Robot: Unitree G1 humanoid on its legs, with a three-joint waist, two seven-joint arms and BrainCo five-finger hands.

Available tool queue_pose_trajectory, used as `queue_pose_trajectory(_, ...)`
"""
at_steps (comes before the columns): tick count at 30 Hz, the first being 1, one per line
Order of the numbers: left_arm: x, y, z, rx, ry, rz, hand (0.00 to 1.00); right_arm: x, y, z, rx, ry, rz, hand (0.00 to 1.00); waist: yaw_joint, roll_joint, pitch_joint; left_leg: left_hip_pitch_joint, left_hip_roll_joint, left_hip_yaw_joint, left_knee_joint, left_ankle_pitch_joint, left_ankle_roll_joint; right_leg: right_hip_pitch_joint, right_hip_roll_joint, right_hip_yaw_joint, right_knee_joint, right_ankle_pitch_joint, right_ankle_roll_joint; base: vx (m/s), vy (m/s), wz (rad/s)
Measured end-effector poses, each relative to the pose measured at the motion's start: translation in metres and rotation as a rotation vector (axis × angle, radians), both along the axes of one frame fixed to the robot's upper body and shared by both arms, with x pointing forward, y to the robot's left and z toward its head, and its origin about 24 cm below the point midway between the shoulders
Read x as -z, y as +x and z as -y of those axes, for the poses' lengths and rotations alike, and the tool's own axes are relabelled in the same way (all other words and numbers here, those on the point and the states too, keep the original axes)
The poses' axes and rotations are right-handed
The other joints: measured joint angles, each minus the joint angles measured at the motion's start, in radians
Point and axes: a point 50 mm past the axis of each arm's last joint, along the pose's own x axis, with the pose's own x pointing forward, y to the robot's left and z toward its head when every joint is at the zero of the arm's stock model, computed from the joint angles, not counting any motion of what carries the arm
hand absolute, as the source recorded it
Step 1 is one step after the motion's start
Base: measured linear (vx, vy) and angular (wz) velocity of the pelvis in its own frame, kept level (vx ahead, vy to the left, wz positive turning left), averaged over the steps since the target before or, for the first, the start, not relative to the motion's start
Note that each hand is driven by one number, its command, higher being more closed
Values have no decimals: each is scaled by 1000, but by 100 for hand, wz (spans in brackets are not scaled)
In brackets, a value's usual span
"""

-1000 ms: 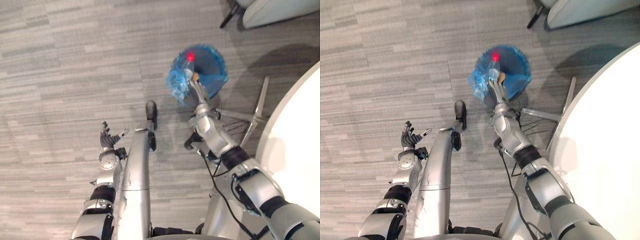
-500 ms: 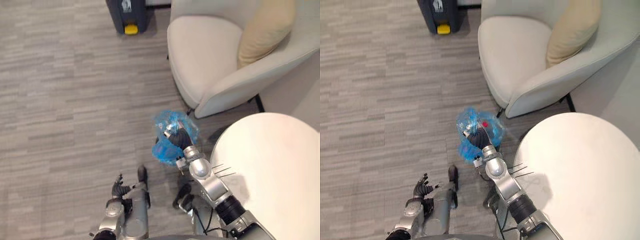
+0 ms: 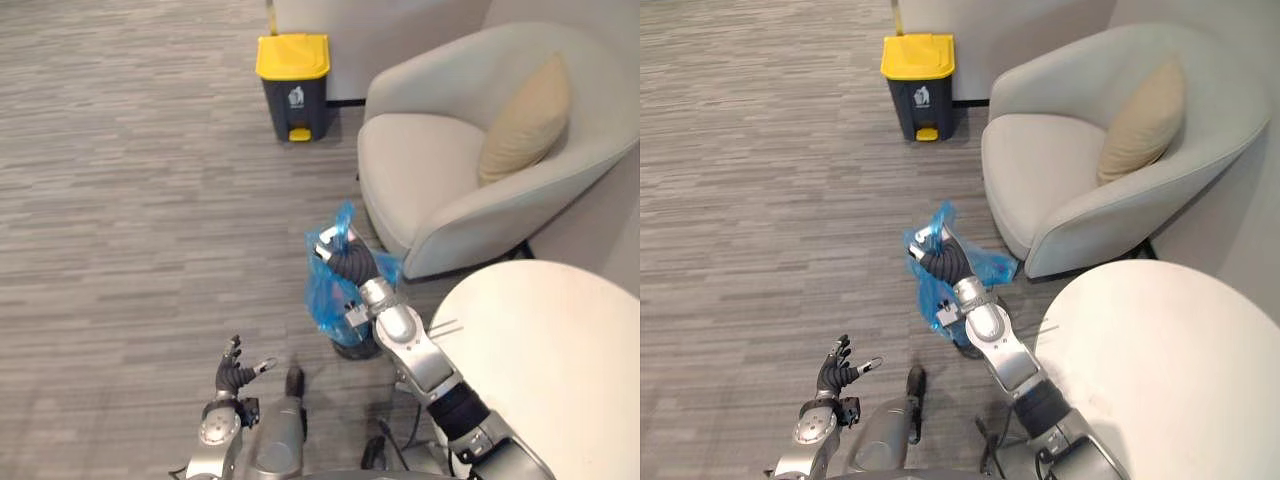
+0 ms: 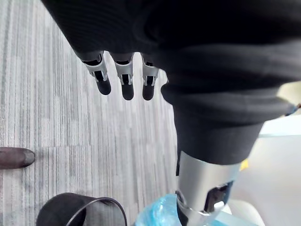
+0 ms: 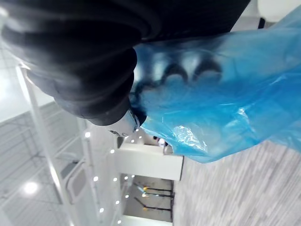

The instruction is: Gather rubbish on tea table into small bin, then transfer packed bag to large trash can.

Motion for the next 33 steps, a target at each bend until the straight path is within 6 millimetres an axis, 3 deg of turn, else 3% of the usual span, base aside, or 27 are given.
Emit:
queue_pose_trajectory(1, -5, 0, 8, 8, -25, 27, 0, -4, 7, 11, 44, -8, 12, 100, 2, 25, 1, 4, 13, -13, -65, -28, -70, 2, 13, -37, -25, 34, -31, -158, -93, 60)
queue_pose_trajectory(2, -8, 2, 10, 15, -33, 43, 0, -4, 12, 18, 73, -17, 14, 100, 7, 28, 2, 2, 17, -1, -83, -78, -133, 2, 12, -54, -49, 55, -43, -283, -87, 99)
queue_pose_trajectory(3, -17, 9, 18, 46, -48, 90, 0, -3, 26, 34, 145, -38, -7, 100, 2, 21, 4, -44, -4, 79, 9, -60, -68, -3, -33, -115, -92, 98, -68, -220, -30, 90)
queue_pose_trajectory(5, -25, 13, 21, 58, -62, 134, 0, 0, 29, 42, 178, -26, -34, 100, -13, 21, 3, -50, -27, 120, 122, -60, -28, -2, -66, -140, -102, 114, -68, -184, -3, 74)
queue_pose_trajectory(7, -44, 16, 22, 55, -67, 236, 0, 3, 31, 53, 205, -32, -50, 100, -18, 32, -3, 14, -15, 170, 328, -129, 60, 2, -103, -162, -103, 131, -60, -144, 53, 45)
queue_pose_trajectory(10, -63, 25, 23, 63, -67, 340, 0, 0, 32, 60, 225, 14, -56, 100, -37, 39, -8, 130, -10, 177, 256, -198, 44, 6, -124, -201, -120, 154, -39, -96, 111, 53)
queue_pose_trajectory(14, -80, 35, 24, 94, -34, 419, 0, 1, 27, 61, 210, 56, -68, 100, -37, 39, -21, 210, -47, 176, 43, -131, 60, 58, -114, -229, -248, 242, 1, -73, 168, 29)
queue_pose_trajectory(21, -106, 53, 25, 208, 108, 527, 0, -10, 10, 32, 6, 100, -37, 100, -43, 31, -84, 272, -67, 203, -60, -78, 90, 122, -81, -207, -405, 347, 20, 6, 86, -11)
queue_pose_trajectory(23, -113, 61, 33, 242, 117, 561, 0, -9, 1, 13, -91, 85, -41, 100, -52, 28, -91, 295, -67, 207, -67, -78, 90, 152, -68, -193, -444, 368, 19, 17, 20, -14)
queue_pose_trajectory(30, -116, 77, 51, 318, 164, 560, 0, -8, -27, -37, -362, 95, -59, 100, -66, 16, -104, 355, -58, 227, -111, -67, 79, 210, -31, -171, -524, 403, 15, 7, -5, -12)
queue_pose_trajectory(33, -115, 78, 51, 309, 176, 554, 0, -5, -33, -46, -427, 94, -81, 100, -66, 14, -124, 360, -57, 231, -117, -66, 77, 215, -26, -166, -536, 410, 13, 20, -4, -9)
